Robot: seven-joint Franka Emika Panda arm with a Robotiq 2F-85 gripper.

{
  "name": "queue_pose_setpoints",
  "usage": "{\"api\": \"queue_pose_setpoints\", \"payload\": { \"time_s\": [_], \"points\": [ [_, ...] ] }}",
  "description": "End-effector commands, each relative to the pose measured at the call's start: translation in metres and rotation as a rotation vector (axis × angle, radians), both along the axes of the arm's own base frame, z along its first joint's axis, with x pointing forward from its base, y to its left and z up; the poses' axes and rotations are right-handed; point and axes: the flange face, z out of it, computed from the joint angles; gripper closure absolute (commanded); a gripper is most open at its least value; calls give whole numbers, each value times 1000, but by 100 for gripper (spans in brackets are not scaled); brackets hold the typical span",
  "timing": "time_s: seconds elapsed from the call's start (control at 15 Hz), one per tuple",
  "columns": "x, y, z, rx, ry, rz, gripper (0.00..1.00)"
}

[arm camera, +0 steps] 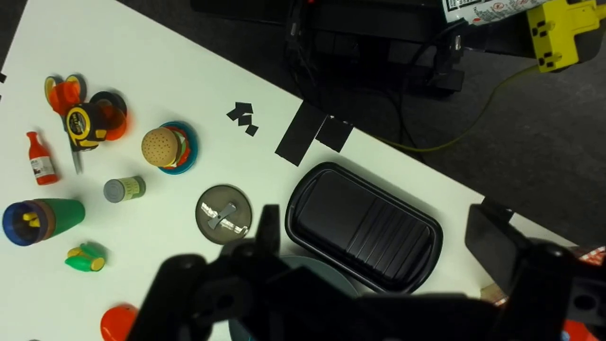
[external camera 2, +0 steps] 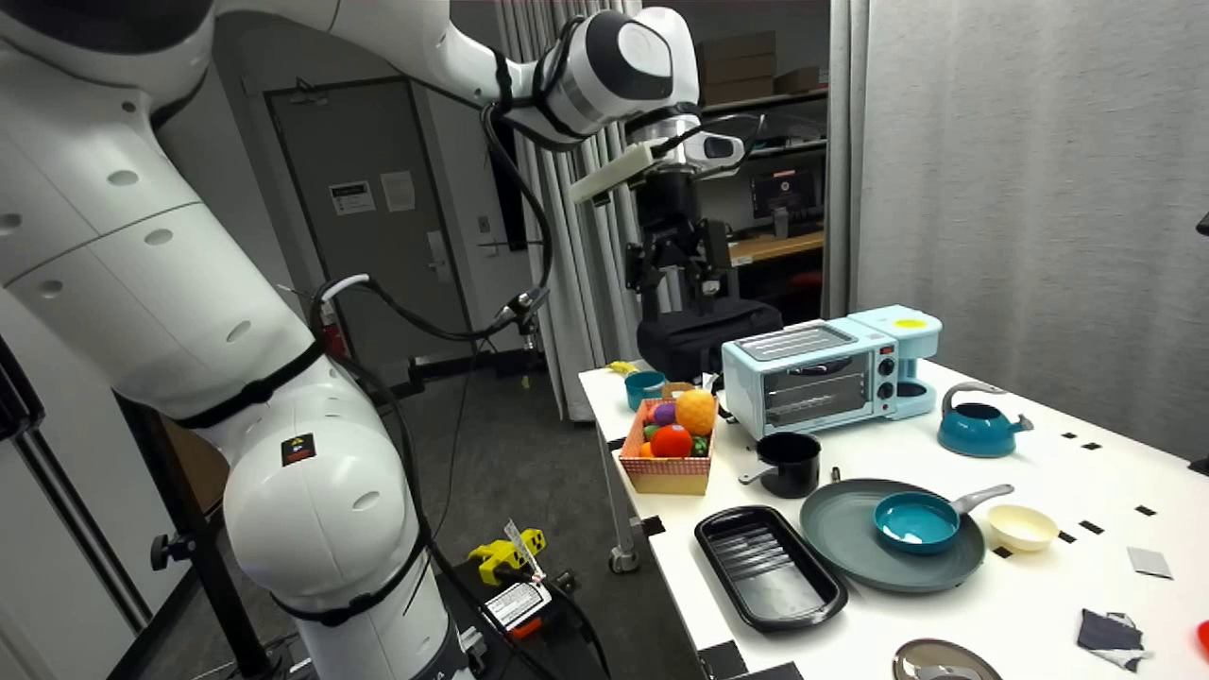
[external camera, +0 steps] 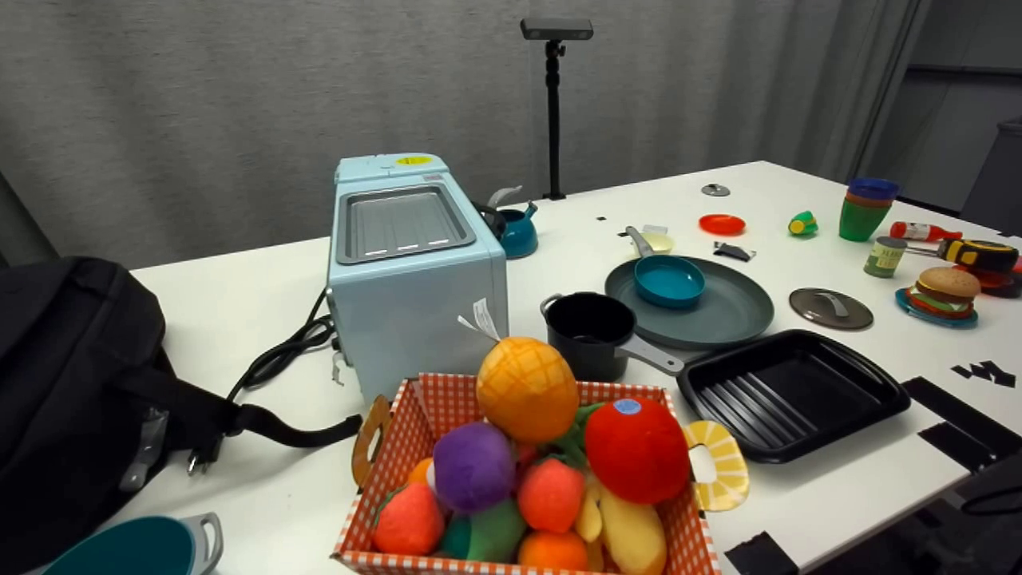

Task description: Place the lid on top of the blue pot

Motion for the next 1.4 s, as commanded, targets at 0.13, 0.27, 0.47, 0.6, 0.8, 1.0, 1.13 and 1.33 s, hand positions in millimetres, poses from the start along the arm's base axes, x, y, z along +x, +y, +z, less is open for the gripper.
{"api": "queue_pose_setpoints", "payload": {
  "time_s": [0.13,0.27,0.47,0.6,0.8,1.0,1.13,1.33],
  "points": [
    [25,-48,-26,43,-6,-109,0],
    [37,-68,-42,69,-10,-153,0],
    [56,-95,-71,106,-17,-227,0],
    [70,-109,-93,135,-27,-276,0],
    [90,-126,-125,168,-67,-345,0],
    [107,-137,-153,192,-112,-412,0],
    [116,-144,-170,201,-138,-453,0],
    [127,-151,-192,209,-170,-501,0]
  ]
}}
